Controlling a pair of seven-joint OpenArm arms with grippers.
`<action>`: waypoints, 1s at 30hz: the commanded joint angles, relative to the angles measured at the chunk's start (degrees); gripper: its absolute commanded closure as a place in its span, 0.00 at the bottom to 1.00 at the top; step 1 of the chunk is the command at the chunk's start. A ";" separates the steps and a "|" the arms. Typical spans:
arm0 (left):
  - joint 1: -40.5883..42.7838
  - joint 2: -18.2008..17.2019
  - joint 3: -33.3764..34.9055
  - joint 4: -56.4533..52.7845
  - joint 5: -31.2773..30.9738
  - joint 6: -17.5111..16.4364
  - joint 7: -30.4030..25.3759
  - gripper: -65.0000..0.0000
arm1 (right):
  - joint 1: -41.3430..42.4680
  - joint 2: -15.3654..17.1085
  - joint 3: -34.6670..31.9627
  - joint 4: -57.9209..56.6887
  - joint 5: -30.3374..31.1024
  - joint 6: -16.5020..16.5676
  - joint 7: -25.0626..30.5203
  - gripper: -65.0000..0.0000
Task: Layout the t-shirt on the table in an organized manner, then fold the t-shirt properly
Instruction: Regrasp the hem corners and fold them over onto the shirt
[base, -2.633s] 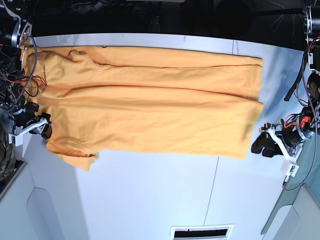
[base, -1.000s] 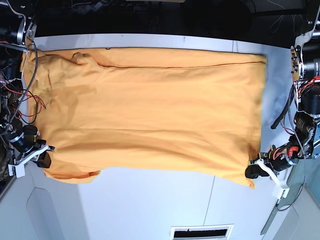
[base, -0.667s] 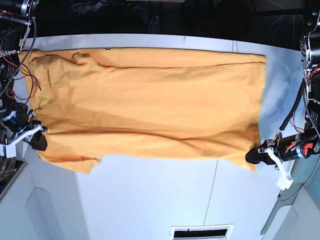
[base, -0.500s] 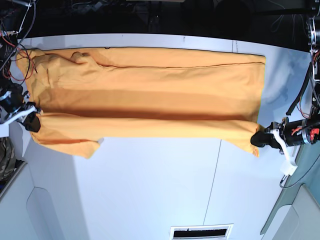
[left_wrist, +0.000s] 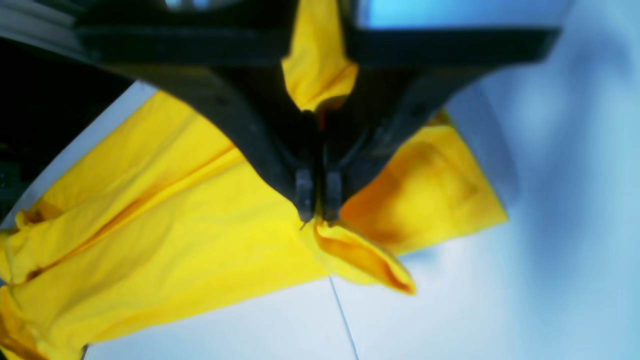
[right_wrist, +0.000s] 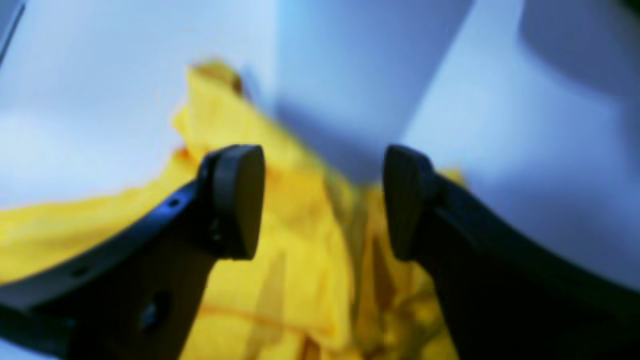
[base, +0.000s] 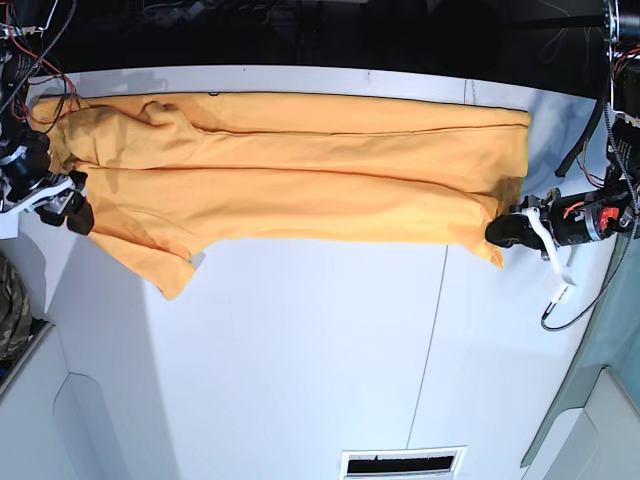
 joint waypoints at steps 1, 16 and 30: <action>-1.05 -1.33 -0.39 0.83 -0.57 -0.49 -0.76 1.00 | 2.05 0.90 0.44 1.33 0.92 0.44 1.33 0.43; -1.05 -1.33 -0.39 0.83 -0.37 -0.49 -0.76 1.00 | 19.43 -0.98 -22.01 -17.51 -17.27 -5.60 7.39 0.43; -1.07 -1.51 -0.39 0.85 -0.48 -0.49 -0.76 1.00 | 18.08 -0.96 -19.65 -10.99 -12.33 -3.32 3.13 1.00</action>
